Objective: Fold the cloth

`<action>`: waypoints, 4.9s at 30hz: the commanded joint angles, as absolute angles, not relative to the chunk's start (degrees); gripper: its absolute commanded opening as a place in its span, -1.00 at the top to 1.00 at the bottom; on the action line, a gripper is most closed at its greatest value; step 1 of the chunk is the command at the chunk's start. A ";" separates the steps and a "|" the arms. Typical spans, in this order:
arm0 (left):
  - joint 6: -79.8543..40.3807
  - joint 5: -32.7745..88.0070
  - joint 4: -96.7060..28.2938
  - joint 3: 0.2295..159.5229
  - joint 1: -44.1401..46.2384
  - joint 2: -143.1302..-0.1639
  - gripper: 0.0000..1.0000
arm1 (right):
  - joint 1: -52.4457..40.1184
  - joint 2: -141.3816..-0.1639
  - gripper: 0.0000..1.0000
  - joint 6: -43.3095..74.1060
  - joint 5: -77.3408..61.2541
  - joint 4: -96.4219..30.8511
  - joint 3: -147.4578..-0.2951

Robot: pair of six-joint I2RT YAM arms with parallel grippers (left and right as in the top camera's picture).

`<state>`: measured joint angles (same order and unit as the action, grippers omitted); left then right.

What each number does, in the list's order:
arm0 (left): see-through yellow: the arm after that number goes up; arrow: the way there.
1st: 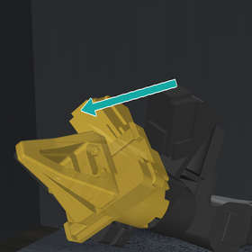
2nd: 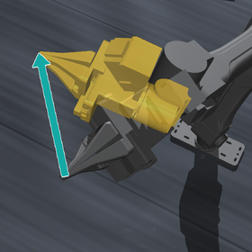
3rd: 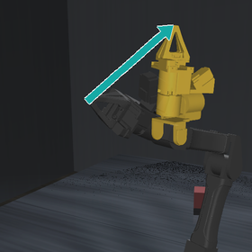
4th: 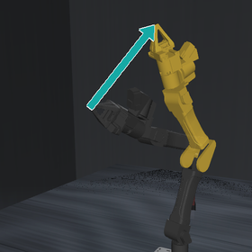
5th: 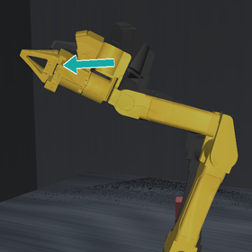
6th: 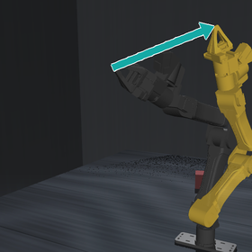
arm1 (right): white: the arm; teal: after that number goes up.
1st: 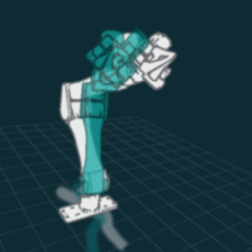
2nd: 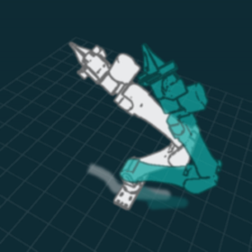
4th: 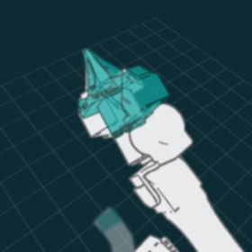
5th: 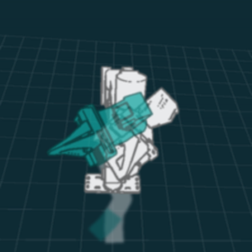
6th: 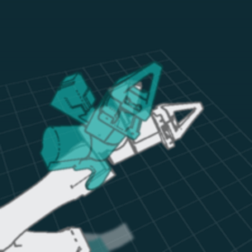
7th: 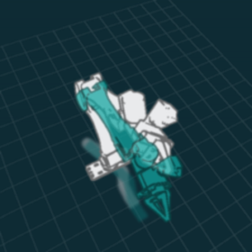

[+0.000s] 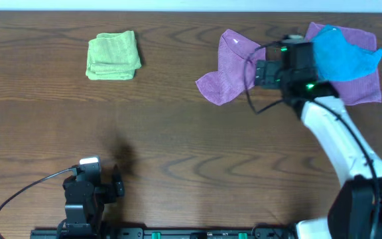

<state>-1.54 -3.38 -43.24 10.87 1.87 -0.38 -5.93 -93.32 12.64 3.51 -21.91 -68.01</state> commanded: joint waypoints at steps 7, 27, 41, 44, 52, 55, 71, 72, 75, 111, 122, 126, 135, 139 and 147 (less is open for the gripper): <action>-1.69 -3.18 -45.19 9.91 1.52 -0.40 -0.90 | -0.43 -102.80 -0.84 17.54 -26.41 -20.84 -67.81; -1.69 -3.16 -45.19 9.91 1.52 -0.40 -0.90 | -0.51 -109.08 0.58 19.70 -22.22 -12.03 -67.88; -1.69 -3.16 -45.19 9.91 1.52 -0.40 -0.90 | -1.80 -109.08 -0.99 19.73 -19.25 -11.46 -67.88; -1.72 -3.16 -45.19 9.91 1.52 -0.40 -0.90 | -2.33 -109.10 -0.92 20.12 -16.78 -10.07 -67.88; -1.69 -3.16 -45.19 9.91 1.52 -0.40 -0.90 | -2.33 -110.85 -0.17 22.28 -15.57 -7.79 -67.88; -1.69 -3.16 -45.19 9.91 1.52 -0.40 -0.90 | -2.33 -112.60 -0.33 22.33 -15.42 -7.88 -67.88; -1.69 -3.16 -45.19 9.91 1.52 -0.40 -0.90 | -1.87 -105.91 0.97 25.23 -17.32 -12.21 -68.27; -1.69 -3.16 -45.19 9.91 1.52 -0.40 -0.90 | -1.78 -103.90 0.97 25.23 -15.25 -14.96 -68.27; -1.69 -3.16 -45.19 9.91 1.52 -0.40 -0.90 | -1.80 -98.76 0.97 25.23 -9.47 -23.00 -68.27; -1.69 -3.16 -45.19 9.91 1.52 -0.40 -0.90 | -23.70 -85.52 0.97 19.35 -9.34 -37.10 -69.54; -1.69 -3.16 -45.19 9.91 1.52 -0.40 -0.90 | -23.73 -85.80 0.97 18.57 -9.26 -58.63 -69.25; -1.69 -3.16 -45.19 9.91 1.52 -0.40 -0.90 | -23.94 -85.80 0.97 18.09 -9.19 -60.64 -67.13; -1.69 -3.16 -45.19 9.91 1.52 -0.40 -0.90 | -23.94 -85.80 -0.84 18.15 -8.34 -59.77 -62.28; -1.69 -3.16 -45.19 9.91 1.52 -0.40 -0.90 | -23.92 -85.78 -0.86 18.15 -8.36 -57.93 -62.30; -1.69 -3.16 -45.19 9.91 1.52 -0.40 -0.90 | -23.92 -85.56 -0.85 17.52 -13.50 -56.53 -62.30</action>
